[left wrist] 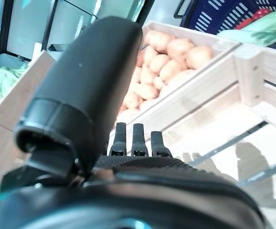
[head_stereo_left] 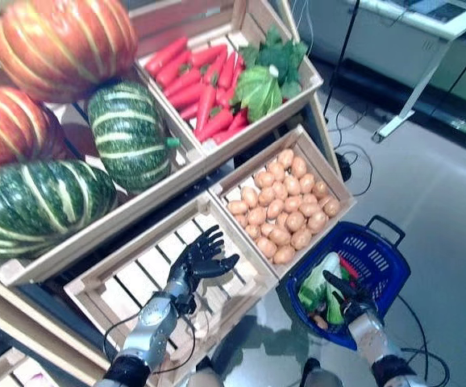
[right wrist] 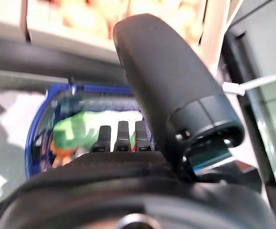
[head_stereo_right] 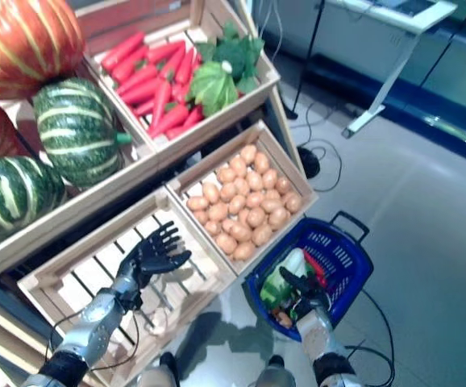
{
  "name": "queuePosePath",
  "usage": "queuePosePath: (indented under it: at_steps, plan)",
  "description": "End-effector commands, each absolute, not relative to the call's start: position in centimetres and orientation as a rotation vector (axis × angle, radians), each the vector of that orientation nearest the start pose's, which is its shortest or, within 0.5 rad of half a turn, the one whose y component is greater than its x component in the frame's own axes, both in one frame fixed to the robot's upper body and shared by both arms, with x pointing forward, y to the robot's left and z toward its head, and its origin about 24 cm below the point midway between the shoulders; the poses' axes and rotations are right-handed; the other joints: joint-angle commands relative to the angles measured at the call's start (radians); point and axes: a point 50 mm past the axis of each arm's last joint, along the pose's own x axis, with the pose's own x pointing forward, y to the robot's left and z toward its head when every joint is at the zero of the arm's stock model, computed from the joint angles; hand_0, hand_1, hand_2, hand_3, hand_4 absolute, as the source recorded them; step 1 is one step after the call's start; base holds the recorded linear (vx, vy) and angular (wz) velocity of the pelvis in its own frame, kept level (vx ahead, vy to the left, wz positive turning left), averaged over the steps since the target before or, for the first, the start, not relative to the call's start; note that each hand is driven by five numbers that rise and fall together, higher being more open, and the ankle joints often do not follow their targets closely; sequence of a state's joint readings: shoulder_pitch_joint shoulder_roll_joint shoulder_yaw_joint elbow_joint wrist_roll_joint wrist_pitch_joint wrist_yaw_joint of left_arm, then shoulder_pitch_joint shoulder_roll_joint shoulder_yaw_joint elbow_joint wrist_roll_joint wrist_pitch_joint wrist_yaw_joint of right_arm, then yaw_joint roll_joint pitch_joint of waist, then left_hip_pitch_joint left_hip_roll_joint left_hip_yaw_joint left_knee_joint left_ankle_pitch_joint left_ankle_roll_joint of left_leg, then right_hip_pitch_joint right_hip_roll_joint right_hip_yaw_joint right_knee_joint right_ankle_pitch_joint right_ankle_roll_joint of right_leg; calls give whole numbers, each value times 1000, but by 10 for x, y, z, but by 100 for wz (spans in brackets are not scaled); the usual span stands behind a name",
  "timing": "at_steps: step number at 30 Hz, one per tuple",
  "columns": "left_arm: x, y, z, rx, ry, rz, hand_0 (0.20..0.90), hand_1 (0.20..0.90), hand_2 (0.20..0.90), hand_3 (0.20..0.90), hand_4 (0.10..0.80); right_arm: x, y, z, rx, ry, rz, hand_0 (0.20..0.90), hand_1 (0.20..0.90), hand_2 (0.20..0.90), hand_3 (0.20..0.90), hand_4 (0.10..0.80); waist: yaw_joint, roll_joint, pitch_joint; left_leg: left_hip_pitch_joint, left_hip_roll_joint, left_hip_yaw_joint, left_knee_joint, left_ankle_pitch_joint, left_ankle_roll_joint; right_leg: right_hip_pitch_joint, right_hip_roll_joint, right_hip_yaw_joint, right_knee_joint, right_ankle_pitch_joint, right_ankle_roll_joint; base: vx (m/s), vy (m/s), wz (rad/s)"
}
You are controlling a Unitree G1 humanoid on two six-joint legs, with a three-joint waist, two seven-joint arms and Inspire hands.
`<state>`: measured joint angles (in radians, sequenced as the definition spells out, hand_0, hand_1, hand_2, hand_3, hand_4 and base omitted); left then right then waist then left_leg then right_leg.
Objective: Put vegetables into the basket
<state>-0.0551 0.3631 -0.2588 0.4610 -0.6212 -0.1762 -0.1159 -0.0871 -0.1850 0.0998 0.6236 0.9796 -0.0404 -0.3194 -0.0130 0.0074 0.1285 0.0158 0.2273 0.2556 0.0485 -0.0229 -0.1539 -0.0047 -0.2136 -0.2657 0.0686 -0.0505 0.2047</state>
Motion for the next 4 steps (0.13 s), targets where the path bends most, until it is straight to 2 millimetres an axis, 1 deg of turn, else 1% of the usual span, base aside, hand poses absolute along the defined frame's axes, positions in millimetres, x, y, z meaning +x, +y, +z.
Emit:
queuePosePath:
  at_steps: [1,4]
  plan:
    - [258,192,2,-200,92,-159,900,900,900,900,800,250,-196,-44,624,376,-487,900,900,900,900,800,2,-9,-74,1,-16,6,-91,94,33,28,-4,-11,-90,114,-42,74,25,-5]
    - [249,193,-3,-187,80,-144,900,900,900,900,800,242,-176,-41,641,380,-390,900,900,900,900,800,-17,-8,-91,38,-19,14,-132,95,30,57,10,-3,-141,131,-40,60,20,-3]
